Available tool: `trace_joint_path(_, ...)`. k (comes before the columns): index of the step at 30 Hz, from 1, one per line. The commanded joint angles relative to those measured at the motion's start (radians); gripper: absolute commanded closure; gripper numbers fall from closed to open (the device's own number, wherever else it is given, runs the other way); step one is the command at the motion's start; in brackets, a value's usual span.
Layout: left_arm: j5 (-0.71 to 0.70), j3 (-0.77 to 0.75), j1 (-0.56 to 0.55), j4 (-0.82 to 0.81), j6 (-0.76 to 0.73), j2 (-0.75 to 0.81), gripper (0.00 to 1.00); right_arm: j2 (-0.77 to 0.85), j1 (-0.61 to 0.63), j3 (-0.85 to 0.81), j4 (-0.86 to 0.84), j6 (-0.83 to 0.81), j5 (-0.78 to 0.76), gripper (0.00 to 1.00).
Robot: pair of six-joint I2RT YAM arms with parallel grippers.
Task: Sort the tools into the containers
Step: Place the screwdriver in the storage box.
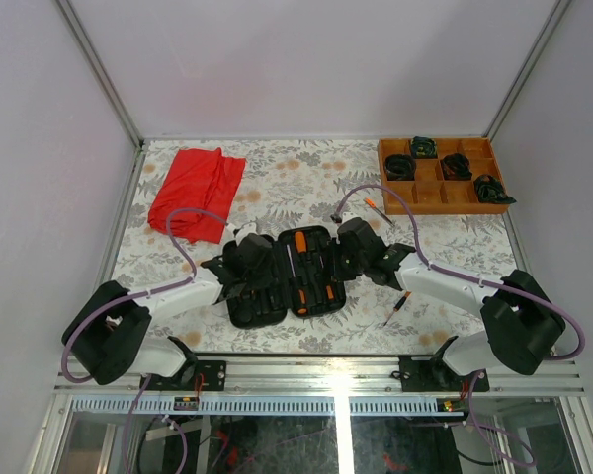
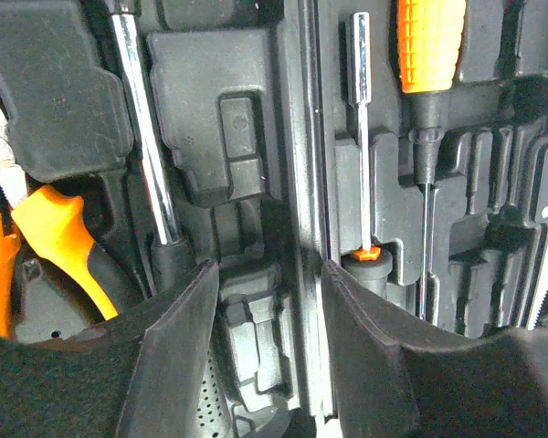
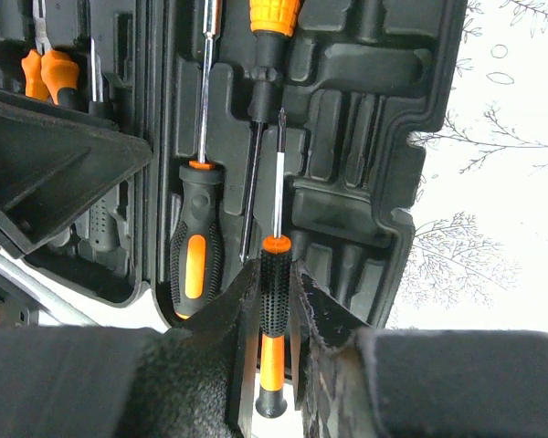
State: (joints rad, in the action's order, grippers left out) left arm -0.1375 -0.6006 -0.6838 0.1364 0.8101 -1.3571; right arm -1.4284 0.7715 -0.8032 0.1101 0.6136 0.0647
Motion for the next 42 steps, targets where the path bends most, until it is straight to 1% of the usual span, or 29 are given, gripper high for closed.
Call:
trace_joint_path(1, -0.084, 0.001, 0.040, 0.106, -0.027, -0.037, 0.51, 0.010, 0.009, -0.037, -0.019, 0.009, -0.036, 0.95)
trace_joint_path(7, -0.087, 0.006, 0.060, 0.123, -0.030, -0.027, 0.51, 0.008, 0.011, -0.040, -0.020, 0.014, -0.039, 0.95)
trace_joint_path(13, -0.005, 0.029, 0.061, 0.066, -0.057, 0.029, 0.49, 0.012, 0.015, -0.050, -0.015, 0.015, -0.039, 0.95)
trace_joint_path(21, 0.060, 0.022, 0.061, 0.060, -0.081, 0.088, 0.44, 0.000, 0.028, -0.076, -0.027, 0.028, -0.022, 0.96)
trace_joint_path(32, 0.071, 0.046, 0.059, 0.056, -0.049, 0.129, 0.41, -0.063, 0.044, -0.111, -0.031, 0.031, -0.013, 0.97)
trace_joint_path(42, 0.067, 0.045, 0.058, 0.063, -0.051, 0.120, 0.41, -0.101, 0.060, -0.058, -0.087, 0.092, -0.004, 0.97)
